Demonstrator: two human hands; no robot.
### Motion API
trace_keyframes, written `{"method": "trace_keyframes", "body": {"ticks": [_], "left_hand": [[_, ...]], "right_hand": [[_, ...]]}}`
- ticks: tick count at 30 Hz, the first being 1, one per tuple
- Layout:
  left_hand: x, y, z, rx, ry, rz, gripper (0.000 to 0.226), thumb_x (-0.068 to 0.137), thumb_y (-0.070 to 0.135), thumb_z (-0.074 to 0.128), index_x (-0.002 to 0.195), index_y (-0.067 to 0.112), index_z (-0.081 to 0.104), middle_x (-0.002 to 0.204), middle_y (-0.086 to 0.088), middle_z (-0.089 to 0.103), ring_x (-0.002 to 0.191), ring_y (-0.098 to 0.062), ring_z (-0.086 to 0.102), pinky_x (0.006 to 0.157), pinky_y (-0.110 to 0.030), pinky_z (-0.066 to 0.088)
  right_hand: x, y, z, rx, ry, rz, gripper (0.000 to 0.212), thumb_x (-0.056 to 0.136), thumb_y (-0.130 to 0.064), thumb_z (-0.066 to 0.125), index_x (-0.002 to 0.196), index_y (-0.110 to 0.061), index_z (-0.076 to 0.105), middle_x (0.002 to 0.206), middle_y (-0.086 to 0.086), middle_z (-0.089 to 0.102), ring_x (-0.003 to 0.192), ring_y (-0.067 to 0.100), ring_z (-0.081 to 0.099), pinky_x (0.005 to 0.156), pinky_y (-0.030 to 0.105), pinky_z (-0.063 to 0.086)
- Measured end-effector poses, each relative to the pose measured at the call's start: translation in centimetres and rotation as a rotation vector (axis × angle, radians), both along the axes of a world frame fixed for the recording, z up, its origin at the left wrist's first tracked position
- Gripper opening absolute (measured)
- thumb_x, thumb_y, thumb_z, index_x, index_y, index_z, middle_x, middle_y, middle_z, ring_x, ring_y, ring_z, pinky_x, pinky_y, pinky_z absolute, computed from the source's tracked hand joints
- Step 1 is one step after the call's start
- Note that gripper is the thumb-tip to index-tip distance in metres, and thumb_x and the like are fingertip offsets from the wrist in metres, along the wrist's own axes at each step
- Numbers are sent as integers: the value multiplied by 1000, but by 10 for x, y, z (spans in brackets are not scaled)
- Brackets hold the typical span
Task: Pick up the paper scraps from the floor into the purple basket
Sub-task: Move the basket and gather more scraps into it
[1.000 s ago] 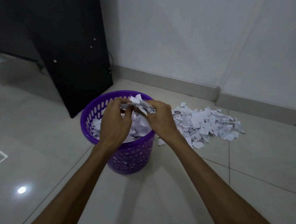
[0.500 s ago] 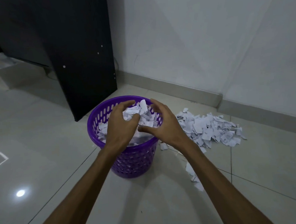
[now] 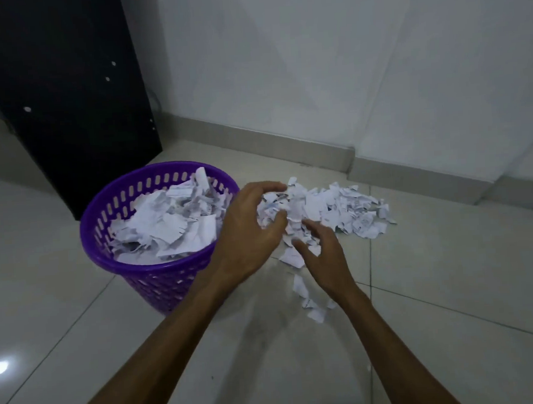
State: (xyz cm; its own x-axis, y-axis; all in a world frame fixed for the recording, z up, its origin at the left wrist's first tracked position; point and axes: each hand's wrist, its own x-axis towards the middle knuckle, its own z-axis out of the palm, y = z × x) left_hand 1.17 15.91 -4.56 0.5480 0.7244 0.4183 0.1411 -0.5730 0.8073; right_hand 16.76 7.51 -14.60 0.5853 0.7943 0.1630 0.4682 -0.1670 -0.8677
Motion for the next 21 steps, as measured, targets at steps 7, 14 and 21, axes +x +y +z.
{"method": "trace_keyframes", "body": {"ticks": [7, 14, 21], "left_hand": [[12, -24, -98, -404, 244, -104, 29, 93, 18, 61, 115, 37, 60, 118, 22, 61, 108, 4, 57, 93, -28, 53], [0, -38, -167, -558, 491, -123, 37, 94, 18, 61, 129, 29, 54, 129, 8, 59, 106, -4, 57, 82, -18, 48], [26, -34, -198, -413, 574, -64, 66, 85, 24, 72, 144, 21, 41, 141, -2, 46, 118, -15, 49, 99, -32, 45]], "right_hand": [[18, -79, -100, -246, -85, 5, 54, 90, -31, 69, 140, -24, 49, 144, 3, 45, 133, 15, 40, 110, 28, 34], [10, -75, -130, -313, -127, -24, 44, 91, -17, 67, 135, -16, 58, 130, 5, 54, 120, 19, 45, 97, 14, 29], [8, -71, -118, -11, -47, -214, 27, 95, -1, 55, 108, -16, 73, 109, -3, 67, 101, 9, 61, 90, 29, 51]]}}
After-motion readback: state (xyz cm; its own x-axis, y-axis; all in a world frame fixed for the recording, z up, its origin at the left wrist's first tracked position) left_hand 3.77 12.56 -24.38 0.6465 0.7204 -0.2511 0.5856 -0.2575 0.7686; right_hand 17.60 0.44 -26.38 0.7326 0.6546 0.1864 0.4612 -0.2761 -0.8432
